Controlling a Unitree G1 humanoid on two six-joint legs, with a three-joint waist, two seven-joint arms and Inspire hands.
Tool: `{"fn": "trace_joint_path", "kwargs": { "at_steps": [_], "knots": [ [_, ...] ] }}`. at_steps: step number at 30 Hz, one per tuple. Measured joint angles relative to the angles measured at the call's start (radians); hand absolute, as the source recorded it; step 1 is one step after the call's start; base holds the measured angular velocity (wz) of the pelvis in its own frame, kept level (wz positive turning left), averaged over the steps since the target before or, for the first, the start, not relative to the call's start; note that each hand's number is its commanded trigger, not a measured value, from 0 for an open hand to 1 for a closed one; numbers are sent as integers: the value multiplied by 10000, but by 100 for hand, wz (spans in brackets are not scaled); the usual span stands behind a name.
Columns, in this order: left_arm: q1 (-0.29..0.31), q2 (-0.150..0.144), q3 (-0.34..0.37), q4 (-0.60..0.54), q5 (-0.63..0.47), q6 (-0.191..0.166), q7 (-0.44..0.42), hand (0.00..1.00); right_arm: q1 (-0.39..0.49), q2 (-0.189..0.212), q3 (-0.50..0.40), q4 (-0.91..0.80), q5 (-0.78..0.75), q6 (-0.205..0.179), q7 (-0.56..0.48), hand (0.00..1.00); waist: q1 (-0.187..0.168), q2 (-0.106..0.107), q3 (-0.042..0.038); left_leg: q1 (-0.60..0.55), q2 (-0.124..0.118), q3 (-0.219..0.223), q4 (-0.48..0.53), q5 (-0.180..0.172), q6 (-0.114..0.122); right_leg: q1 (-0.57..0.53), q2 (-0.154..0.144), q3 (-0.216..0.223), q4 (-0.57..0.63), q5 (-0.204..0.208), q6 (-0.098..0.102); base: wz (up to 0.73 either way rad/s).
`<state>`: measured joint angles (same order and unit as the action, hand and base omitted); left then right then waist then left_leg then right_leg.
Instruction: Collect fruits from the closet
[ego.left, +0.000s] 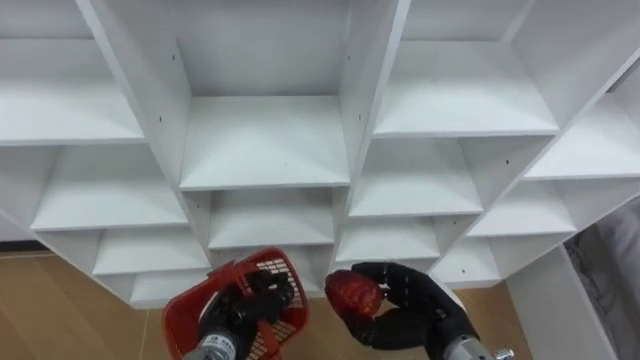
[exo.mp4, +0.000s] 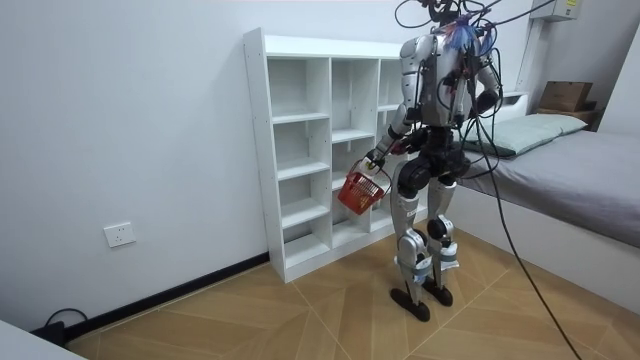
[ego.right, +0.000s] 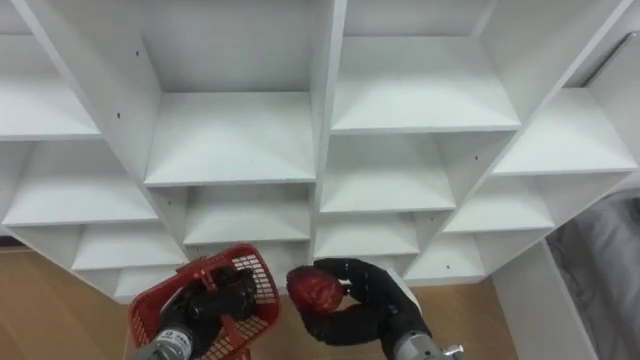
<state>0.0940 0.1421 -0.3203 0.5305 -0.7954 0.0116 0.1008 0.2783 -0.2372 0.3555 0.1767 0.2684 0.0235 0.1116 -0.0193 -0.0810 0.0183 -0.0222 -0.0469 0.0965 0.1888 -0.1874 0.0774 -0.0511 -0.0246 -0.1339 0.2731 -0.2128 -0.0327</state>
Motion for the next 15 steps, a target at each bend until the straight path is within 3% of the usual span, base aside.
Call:
{"fn": "trace_joint_path", "kwargs": {
  "at_steps": [10, 15],
  "knots": [
    [-257, -111, -196, -2, -67, -59, -71, 100, -648, 106, 174, 852, -394, 84, -197, 100, 79, 81, 20, -47, 2, 13, 104, -59, 34, -2, 1, 27, -19, 44, 33, 0],
    [-263, -207, -160, -11, -59, -39, -339, 100, -751, 297, 166, 1081, -861, 238, -217, 100, 314, 139, -5, -73, 17, -27, 122, -60, 35, 86, 24, -36, -192, 99, 33, 2]
  ]
}}
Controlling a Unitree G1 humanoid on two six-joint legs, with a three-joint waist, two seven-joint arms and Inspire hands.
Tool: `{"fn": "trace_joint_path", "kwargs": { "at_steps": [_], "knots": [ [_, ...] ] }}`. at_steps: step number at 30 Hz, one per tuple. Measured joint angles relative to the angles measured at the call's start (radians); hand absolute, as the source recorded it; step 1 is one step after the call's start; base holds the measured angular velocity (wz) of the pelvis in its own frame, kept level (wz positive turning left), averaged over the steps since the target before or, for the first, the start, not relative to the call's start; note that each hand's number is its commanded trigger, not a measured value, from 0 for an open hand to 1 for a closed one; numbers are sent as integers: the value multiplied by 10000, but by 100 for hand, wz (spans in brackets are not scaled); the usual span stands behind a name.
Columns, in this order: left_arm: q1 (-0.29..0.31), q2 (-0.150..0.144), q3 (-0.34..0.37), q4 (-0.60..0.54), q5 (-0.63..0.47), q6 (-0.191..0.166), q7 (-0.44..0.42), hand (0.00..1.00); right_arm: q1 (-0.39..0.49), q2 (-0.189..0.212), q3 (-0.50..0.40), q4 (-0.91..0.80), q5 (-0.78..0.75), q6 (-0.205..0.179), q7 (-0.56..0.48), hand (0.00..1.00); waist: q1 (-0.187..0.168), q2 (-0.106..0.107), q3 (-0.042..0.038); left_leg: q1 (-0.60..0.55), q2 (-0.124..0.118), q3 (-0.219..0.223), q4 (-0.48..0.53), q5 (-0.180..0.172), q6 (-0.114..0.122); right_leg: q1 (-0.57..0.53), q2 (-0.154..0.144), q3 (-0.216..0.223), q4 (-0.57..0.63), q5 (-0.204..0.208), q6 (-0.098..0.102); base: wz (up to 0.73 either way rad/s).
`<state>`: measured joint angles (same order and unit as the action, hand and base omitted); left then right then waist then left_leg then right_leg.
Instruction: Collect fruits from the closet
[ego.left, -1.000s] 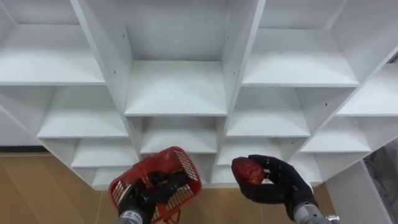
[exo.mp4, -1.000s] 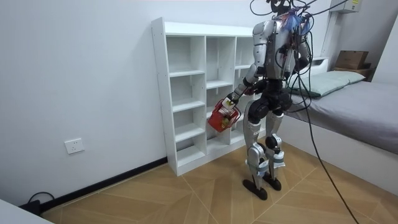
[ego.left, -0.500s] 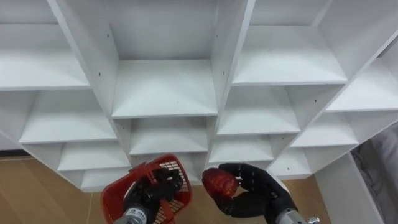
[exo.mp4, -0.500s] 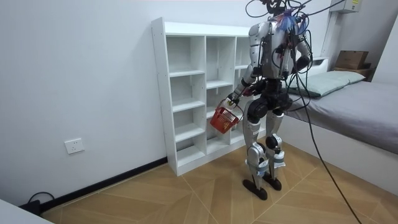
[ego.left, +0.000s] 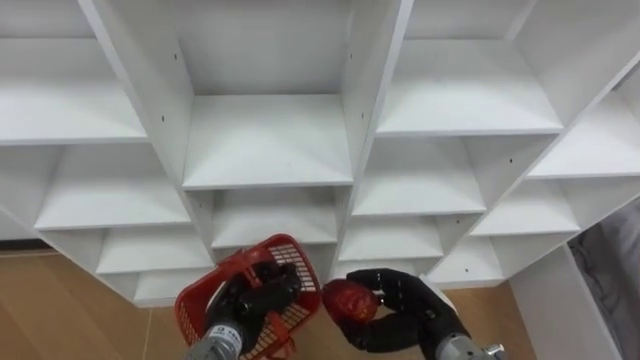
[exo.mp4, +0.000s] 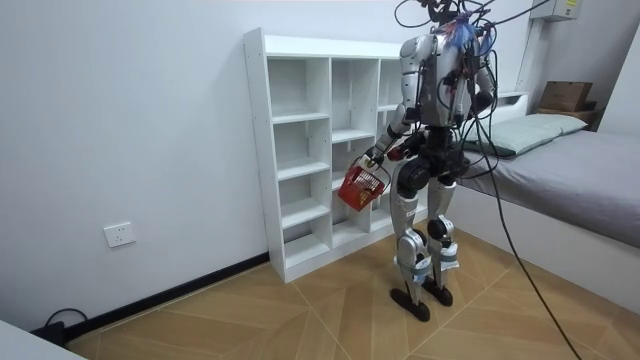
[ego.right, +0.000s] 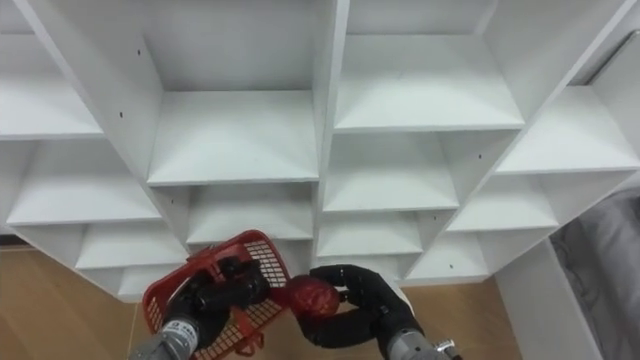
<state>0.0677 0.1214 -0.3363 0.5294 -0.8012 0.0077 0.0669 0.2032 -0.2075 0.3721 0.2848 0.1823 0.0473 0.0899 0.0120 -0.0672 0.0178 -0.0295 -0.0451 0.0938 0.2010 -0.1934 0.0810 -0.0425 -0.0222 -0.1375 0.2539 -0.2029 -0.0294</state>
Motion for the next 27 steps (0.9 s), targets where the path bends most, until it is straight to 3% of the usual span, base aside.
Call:
{"fn": "trace_joint_path", "kwargs": {
  "at_steps": [5, 8, 15, 27],
  "knots": [
    [2, -105, 15, 20, 91, 6, -32, 100, -436, 356, 2, 934, -362, 0, 15, 100, 230, 88, -40, 35, -1, -16, -2, 0, 0, 43, 0, -17, -11, 9, 3, 1],
    [9, -135, -2, 72, 83, 75, -109, 100, -755, 525, 15, 1558, -358, 1, 128, 100, 234, 184, -17, 24, -8, -49, 2, 0, 1, 51, -6, -41, -3, 10, 4, 4],
    [61, -131, -251, 71, 102, 187, -380, 100, -1047, 544, 15, 2191, -766, 34, 180, 100, 224, 395, -18, -219, -21, -170, 65, 3, 1, -125, -31, -181, 6, 10, 5, 5],
    [75, -77, -296, 54, 302, 240, -799, 100, -1254, 537, 12, 2269, -1000, 105, 71, 100, 230, 391, -21, -303, -28, -233, 139, 2, 1, -152, -53, -330, -2, 10, 6, 1]
  ]
}}
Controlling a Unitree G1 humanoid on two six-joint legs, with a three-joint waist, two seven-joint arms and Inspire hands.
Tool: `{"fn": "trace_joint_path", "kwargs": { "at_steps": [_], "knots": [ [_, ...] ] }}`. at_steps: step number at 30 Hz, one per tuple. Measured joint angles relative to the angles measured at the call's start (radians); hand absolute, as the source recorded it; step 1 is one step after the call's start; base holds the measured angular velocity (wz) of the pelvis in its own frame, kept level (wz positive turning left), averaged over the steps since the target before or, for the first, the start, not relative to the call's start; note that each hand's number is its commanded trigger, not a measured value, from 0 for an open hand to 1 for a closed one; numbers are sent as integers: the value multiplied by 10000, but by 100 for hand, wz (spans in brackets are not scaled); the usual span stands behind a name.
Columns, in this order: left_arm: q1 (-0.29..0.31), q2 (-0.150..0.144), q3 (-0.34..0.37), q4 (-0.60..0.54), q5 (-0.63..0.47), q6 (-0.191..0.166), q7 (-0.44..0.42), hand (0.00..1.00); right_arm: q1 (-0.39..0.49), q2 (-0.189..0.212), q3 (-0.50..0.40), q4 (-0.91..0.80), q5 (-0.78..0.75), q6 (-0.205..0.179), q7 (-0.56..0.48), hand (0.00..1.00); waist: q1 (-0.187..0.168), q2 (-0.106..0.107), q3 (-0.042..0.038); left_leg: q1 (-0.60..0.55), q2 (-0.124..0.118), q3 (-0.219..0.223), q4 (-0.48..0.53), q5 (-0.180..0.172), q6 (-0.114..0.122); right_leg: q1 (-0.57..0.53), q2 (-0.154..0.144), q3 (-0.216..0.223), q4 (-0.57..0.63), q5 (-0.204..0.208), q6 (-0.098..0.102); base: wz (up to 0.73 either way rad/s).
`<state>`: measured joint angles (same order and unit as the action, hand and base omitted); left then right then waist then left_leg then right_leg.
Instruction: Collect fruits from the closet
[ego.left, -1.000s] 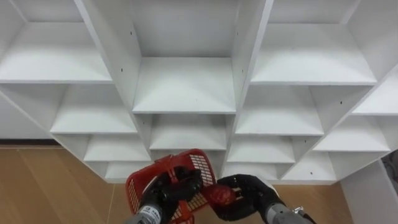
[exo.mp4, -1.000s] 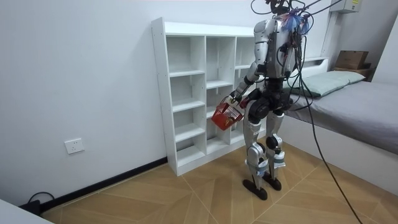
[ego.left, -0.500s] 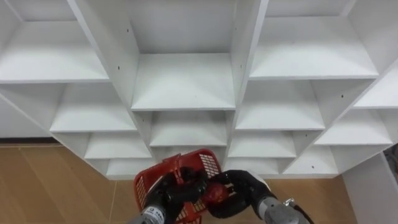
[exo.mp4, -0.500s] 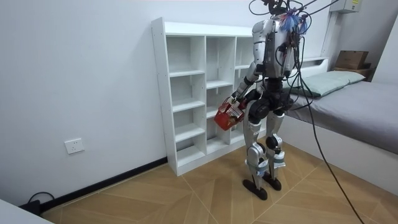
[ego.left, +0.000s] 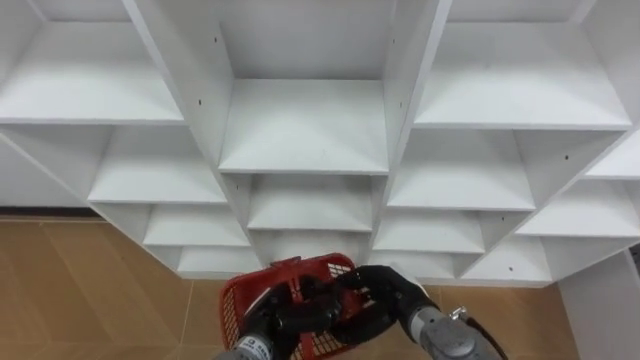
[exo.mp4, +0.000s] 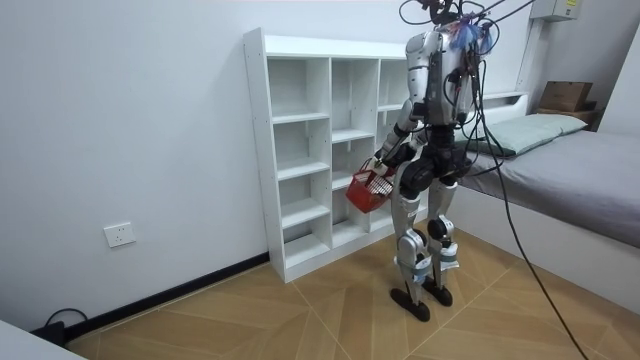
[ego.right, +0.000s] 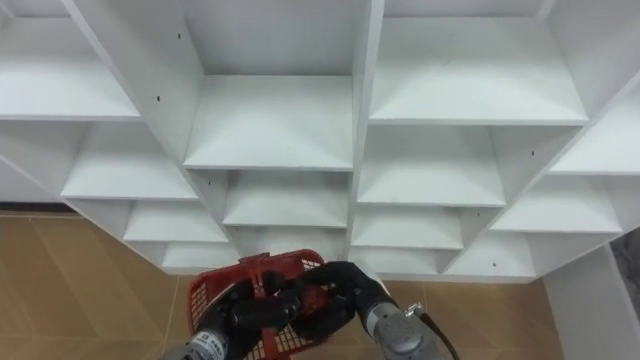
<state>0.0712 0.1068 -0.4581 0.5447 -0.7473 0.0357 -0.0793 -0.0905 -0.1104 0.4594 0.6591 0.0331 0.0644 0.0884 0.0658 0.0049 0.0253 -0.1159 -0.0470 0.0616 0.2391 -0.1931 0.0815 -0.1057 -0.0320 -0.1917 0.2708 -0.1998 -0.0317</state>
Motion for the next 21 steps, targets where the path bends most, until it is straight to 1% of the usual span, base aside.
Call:
{"fn": "trace_joint_path", "kwargs": {
  "at_steps": [3, 9, 21],
  "knots": [
    [-14, -35, -167, 49, -22, 19, 0, 100, -118, 21, -10, 6, 67, 12, -50, 0, -36, 40, -8, -45, -14, -61, 0, 2, -1, 3, 0, -45, -66, 0, 0, 5],
    [-94, -31, -181, 116, -30, 104, 0, 100, -169, 37, 6, 27, 79, 20, -229, 0, -39, 57, -19, -108, -17, -115, -1, 4, -4, 6, 5, -101, -164, 1, 0, 3],
    [-198, -41, -147, 183, -19, 106, 1, 100, -157, 36, -20, 39, 404, 30, -511, 0, -49, 56, -19, 17, -23, -113, -18, 8, -7, 201, 15, -101, -323, 4, 0, 0]
  ]
}}
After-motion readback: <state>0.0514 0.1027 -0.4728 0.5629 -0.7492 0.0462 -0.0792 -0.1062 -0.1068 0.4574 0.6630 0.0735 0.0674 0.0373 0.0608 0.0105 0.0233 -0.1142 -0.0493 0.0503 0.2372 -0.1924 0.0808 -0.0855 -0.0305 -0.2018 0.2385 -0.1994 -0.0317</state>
